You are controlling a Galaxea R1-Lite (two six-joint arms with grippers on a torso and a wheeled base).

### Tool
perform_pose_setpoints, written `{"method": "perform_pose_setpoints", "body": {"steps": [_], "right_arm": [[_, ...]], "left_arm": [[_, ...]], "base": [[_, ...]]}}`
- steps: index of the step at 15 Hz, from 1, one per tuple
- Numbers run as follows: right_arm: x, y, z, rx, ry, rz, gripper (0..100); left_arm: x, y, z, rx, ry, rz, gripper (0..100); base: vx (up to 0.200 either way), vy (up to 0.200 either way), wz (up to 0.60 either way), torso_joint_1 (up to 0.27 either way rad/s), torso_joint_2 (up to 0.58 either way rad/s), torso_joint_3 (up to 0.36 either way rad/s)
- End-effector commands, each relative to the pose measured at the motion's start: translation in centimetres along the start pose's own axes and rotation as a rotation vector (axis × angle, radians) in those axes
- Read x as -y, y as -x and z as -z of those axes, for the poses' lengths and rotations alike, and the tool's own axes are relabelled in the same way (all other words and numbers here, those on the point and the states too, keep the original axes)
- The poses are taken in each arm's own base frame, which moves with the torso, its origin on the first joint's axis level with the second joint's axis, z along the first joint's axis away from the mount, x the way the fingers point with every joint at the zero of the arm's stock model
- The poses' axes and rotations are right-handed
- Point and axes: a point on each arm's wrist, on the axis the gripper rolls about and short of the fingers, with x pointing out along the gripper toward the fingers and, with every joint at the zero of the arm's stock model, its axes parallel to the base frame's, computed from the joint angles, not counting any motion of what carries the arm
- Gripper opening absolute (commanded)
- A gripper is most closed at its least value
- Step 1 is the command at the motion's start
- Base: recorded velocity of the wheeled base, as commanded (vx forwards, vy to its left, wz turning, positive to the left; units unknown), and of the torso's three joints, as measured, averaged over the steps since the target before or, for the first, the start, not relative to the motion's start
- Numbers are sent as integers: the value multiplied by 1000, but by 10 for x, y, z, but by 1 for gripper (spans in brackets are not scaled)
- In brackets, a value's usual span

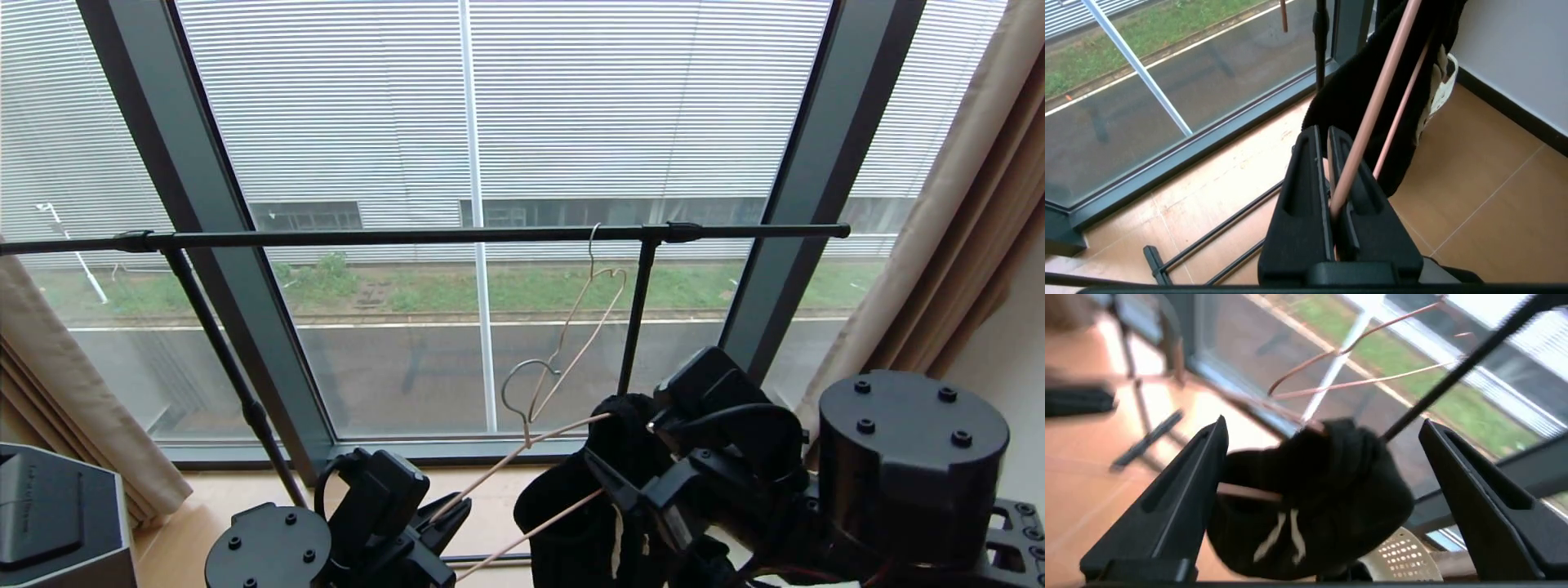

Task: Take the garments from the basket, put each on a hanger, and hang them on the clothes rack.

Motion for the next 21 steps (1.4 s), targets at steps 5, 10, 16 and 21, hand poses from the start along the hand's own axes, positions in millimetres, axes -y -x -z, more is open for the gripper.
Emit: {"method": "perform_pose_setpoints", "body": {"steps": [5, 10, 16, 21], "right_arm": [[122, 19, -5, -41, 274, -389, 100], [144, -19, -7, -128, 370, -627, 100], [137, -52, 11, -205, 335, -695, 100], [144, -65, 20, -239, 314, -681, 100]], "left_arm": [[1, 5, -1, 4, -3, 15, 0], [7, 17, -7, 36, -7, 53, 0], [7, 24, -13, 68, -3, 61, 0], [8, 25, -14, 73, -4, 67, 0]], "base": [[0, 0, 0, 0, 0, 0], [0, 0, 0, 0, 0, 0], [0, 0, 0, 0, 0, 0], [0, 0, 0, 0, 0, 0]]}}
